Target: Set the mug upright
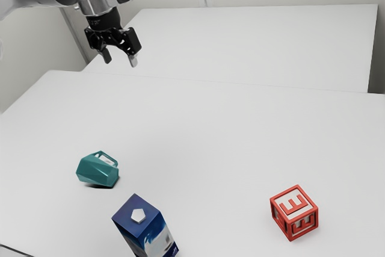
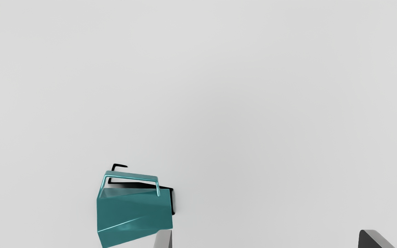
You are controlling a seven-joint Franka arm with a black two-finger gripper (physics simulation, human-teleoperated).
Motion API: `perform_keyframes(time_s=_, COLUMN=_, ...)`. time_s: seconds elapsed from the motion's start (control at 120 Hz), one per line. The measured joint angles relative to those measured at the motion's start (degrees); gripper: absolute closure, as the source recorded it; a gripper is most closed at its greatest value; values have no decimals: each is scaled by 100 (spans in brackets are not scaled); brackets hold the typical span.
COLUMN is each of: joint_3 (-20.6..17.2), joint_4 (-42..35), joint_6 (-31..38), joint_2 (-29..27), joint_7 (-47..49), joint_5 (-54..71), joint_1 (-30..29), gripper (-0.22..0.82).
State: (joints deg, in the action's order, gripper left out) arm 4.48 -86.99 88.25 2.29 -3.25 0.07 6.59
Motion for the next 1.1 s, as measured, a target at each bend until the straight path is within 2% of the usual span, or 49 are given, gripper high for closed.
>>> perform_keyframes(time_s=0.175, joint_3=6, joint_4=-76, joint_6=10, joint_2=-78, joint_7=-1, joint_5=0, joint_1=-38, gripper=2)
perform_keyframes(time_s=0.433, joint_3=77, joint_4=-622, joint_6=-16, joint_2=-623, joint_7=-20, joint_5=0, joint_1=-68, gripper=2)
perform_keyframes(time_s=0.792, joint_3=86, joint_4=-1628, joint_6=33, joint_2=-1088, joint_7=-173, joint_5=-292, joint_1=-1151, gripper=2)
perform_keyframes(time_s=1.1, joint_3=88, joint_4=-2603, joint_6=714, joint_2=-1104, joint_7=-714, joint_5=-941, joint_1=-2085, gripper=2)
